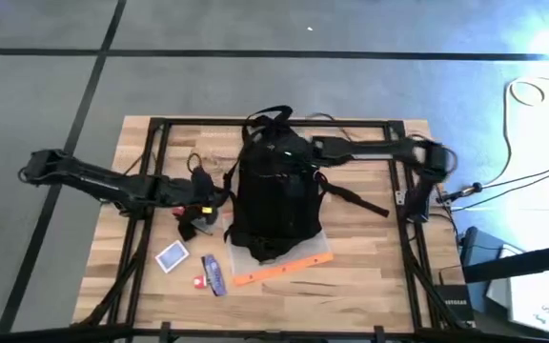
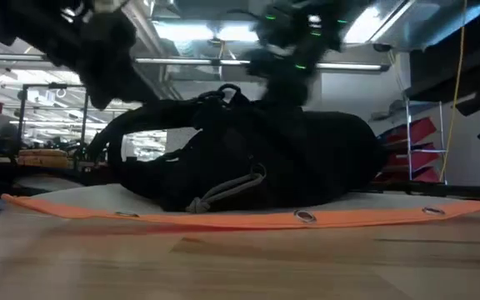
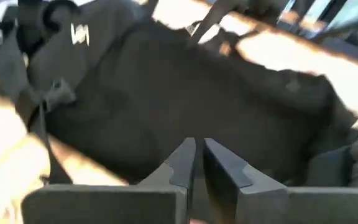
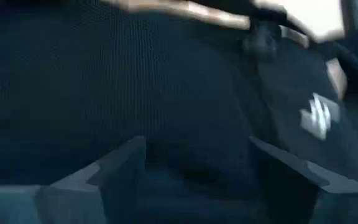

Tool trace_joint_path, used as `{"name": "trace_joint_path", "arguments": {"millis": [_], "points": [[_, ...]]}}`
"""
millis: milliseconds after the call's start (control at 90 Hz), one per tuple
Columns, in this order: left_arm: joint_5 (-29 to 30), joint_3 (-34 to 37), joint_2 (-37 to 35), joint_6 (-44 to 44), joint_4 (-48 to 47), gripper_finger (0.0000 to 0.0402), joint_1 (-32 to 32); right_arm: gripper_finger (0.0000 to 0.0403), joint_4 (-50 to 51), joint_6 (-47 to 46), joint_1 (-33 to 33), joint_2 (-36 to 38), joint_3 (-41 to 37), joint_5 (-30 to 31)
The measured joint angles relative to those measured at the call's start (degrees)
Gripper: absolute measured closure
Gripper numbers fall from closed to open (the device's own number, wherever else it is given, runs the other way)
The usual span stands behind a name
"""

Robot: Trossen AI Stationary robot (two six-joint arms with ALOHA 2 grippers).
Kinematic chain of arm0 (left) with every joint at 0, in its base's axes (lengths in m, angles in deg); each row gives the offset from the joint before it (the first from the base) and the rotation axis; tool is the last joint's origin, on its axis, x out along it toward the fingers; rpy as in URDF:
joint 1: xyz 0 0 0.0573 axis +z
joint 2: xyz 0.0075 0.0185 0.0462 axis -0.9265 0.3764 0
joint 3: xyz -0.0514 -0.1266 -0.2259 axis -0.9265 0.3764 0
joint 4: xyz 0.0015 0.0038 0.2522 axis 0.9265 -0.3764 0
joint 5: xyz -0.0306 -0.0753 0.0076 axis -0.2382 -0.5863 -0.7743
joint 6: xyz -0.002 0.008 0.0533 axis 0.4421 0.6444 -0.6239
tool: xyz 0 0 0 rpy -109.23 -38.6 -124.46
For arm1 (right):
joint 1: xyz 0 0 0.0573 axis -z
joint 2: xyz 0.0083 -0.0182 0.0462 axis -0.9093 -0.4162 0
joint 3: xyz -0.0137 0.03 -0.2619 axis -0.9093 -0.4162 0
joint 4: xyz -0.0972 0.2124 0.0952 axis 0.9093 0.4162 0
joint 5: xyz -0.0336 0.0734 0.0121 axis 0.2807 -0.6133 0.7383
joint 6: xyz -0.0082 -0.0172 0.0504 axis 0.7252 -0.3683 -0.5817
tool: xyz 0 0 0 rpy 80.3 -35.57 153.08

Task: Unpack backpack
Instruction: Remove the pink cellphone from the black backpack

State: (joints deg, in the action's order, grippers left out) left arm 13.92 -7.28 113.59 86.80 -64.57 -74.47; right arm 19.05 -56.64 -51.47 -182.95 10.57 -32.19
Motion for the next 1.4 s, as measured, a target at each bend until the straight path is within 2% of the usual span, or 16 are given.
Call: {"name": "trace_joint_path", "arguments": {"millis": [144,222,322,511,656,844,967,1011,1144,1400], "points": [[0.3,0.0,7.6,0.7,2.7,0.0384,0.0,0.0156,-6.6,-1.5,0.0,13.8,-15.7,0.7],[0.9,0.0,11.5,-0.3,6.7,0.0384,0.0,0.0163,-5.5,-2.5,0.0,16.9,-20.6,0.7],[1.3,0.0,16.1,-2.3,12.3,0.0384,0.6,0.0174,-7.1,-3.3,0.0,18.2,-23.1,-1.1],[1.0,0.0,23.1,-5.3,19.7,0.0384,4.0,0.0192,-19.8,-3.4,-0.1,13.3,-24.8,-7.6],[-0.6,0.0,26.7,-5.7,21.1,0.0384,7.8,0.0189,-24.2,-1.6,-0.1,9.5,-24.7,-7.0],[-2.6,-0.1,30.8,-5.2,22.1,0.0384,12.4,0.0168,-28.8,1.2,-1.7,5.8,-24.7,-9.0],[-5.7,-0.2,33.7,-5.2,27.0,0.0384,14.7,0.0160,-33.6,1.8,-3.3,4.2,-24.6,-9.3],[-7.1,-0.2,34.9,-5.2,29.7,0.0384,15.3,0.0159,-34.8,2.9,-3.9,3.4,-24.6,-8.6],[-10.3,-0.3,37.8,-5.6,37.2,0.0384,16.2,0.0159,-36.0,5.4,-5.1,0.9,-24.4,-0.9],[-10.7,-1.5,40.3,-7.5,39.2,0.0384,16.2,0.0160,-37.8,0.6,-5.3,-0.2,-20.7,-3.1]]}}
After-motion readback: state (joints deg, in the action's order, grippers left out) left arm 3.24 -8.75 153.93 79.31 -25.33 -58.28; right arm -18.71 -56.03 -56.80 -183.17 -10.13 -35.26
